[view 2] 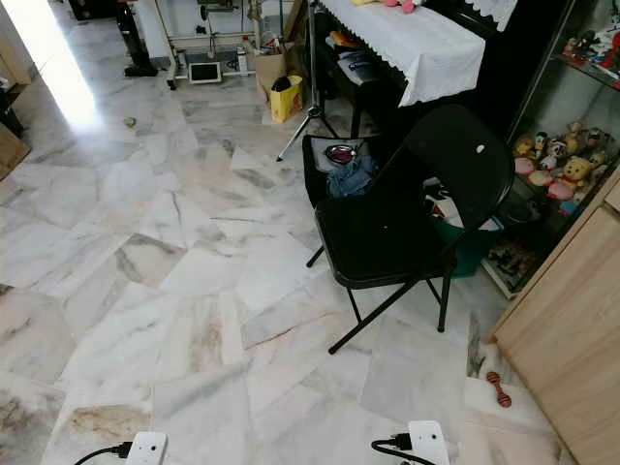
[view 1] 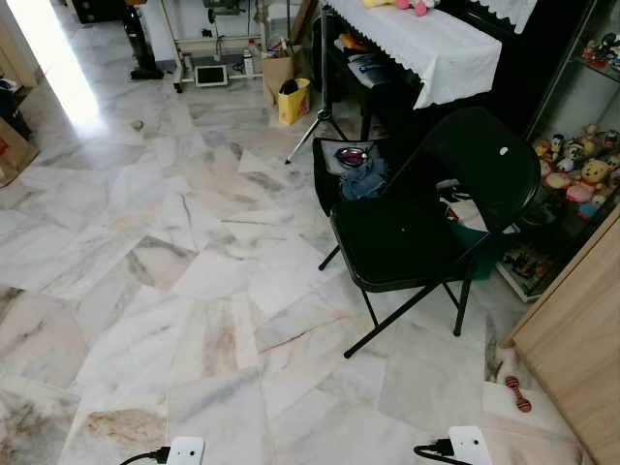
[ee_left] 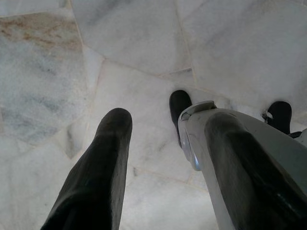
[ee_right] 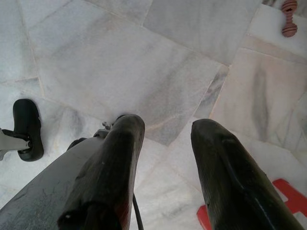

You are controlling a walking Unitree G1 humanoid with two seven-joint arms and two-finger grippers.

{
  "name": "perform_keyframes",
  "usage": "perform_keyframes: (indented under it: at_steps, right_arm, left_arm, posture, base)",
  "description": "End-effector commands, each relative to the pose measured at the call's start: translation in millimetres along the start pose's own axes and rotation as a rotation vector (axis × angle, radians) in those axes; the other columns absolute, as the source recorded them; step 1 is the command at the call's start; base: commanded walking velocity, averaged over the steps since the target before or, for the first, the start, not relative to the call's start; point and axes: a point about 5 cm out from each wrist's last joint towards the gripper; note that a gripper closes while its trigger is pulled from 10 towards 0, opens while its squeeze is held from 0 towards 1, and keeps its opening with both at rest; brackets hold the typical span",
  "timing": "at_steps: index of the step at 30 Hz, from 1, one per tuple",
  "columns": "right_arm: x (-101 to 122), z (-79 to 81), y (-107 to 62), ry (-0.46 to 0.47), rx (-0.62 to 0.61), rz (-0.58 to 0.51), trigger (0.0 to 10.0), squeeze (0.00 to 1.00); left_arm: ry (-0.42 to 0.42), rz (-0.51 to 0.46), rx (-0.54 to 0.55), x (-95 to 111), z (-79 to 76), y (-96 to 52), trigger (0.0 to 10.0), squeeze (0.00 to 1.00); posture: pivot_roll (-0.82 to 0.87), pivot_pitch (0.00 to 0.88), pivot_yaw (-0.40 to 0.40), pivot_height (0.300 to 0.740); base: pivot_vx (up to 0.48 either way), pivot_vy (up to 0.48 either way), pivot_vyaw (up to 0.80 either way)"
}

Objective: Hang keys on a hook

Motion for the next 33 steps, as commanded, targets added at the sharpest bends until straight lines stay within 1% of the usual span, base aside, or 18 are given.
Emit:
perform_keyframes:
  at_steps: [1,7,8,9,11,14,16,19,24,27,33]
  right_arm:
    - [22.7,20.6,2.4,0.178,0.075,-0.095,10.0,0.00]
    - [22.7,20.6,2.4,0.178,0.075,-0.095,10.0,0.00]
    - [22.6,21.1,2.4,0.175,0.082,-0.095,10.0,0.00]
    - [24.3,15.4,1.7,0.177,0.091,-0.106,10.0,0.00]
    - [25.2,6.6,0.5,0.185,0.099,-0.120,10.0,0.00]
    - [21.4,0.3,-0.5,0.192,0.097,-0.120,10.0,0.00]
    - [20.6,-1.2,-0.7,0.191,0.096,-0.118,10.0,0.00]
    - [22.4,0.9,-0.2,0.181,0.096,-0.115,10.0,0.00]
    - [25.0,6.3,0.6,0.187,0.101,-0.116,10.0,0.00]
    - [27.0,9.1,1.1,0.194,0.095,-0.117,10.0,0.00]
    - [26.8,12.7,1.3,0.207,0.098,-0.124,10.0,0.00]
  left_arm:
    - [-0.049,-0.065,-0.030,32.3,3.6,4.7,10.0,0.00]
    - [-0.049,-0.065,-0.030,32.3,3.6,4.7,10.0,0.00]
    - [-0.049,-0.065,-0.030,32.2,3.5,4.7,10.0,0.00]
    - [-0.057,-0.059,-0.037,31.1,5.5,4.5,10.0,0.00]
    - [-0.066,-0.051,-0.041,30.6,7.8,4.4,10.0,0.00]
    - [-0.066,-0.056,-0.041,33.8,7.5,4.8,10.0,0.00]
    - [-0.051,-0.058,-0.042,35.8,6.7,5.1,10.0,0.00]
    - [-0.038,-0.059,-0.043,36.7,6.5,5.2,10.0,0.00]
    - [-0.057,-0.048,-0.034,30.7,8.4,4.4,10.0,0.00]
    - [-0.054,-0.033,-0.027,25.7,9.9,3.8,10.0,0.00]
    - [-0.045,-0.033,-0.031,24.8,9.9,3.6,10.0,0.00]
  posture:
    - [0.13,0.015,-0.048,0.740]
    - [0.13,0.015,-0.048,0.740]
    - [0.00,0.000,0.000,0.740]
    - [0.10,0.042,-0.025,0.740]
    - [0.10,0.043,-0.026,0.740]
    - [0.10,0.046,-0.028,0.740]
    - [0.11,0.051,-0.031,0.740]
    - [0.11,0.055,-0.032,0.740]
    - [0.11,0.043,-0.031,0.740]
    - [0.11,0.052,-0.028,0.740]
    - [0.11,0.048,-0.022,0.740]
  base:
    - [0.000,0.000,0.00]
    - [0.000,0.000,0.00]
    - [0.000,0.000,0.00]
    - [0.000,0.000,0.00]
    - [0.000,0.000,0.00]
    - [0.000,0.000,0.00]
    - [0.000,0.000,0.00]
    - [0.000,0.000,0.00]
    - [0.000,0.000,0.00]
    - [0.000,0.000,0.00]
    - [0.000,0.000,0.00]
Point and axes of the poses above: a point about 5 cm out from each wrist's last joint towards the gripper, its own y axis pointing out of the wrist towards the gripper, its own x axis along the axis of the wrist's last joint, z = x × y, and after that the axes turned 8 degrees about y, right-handed
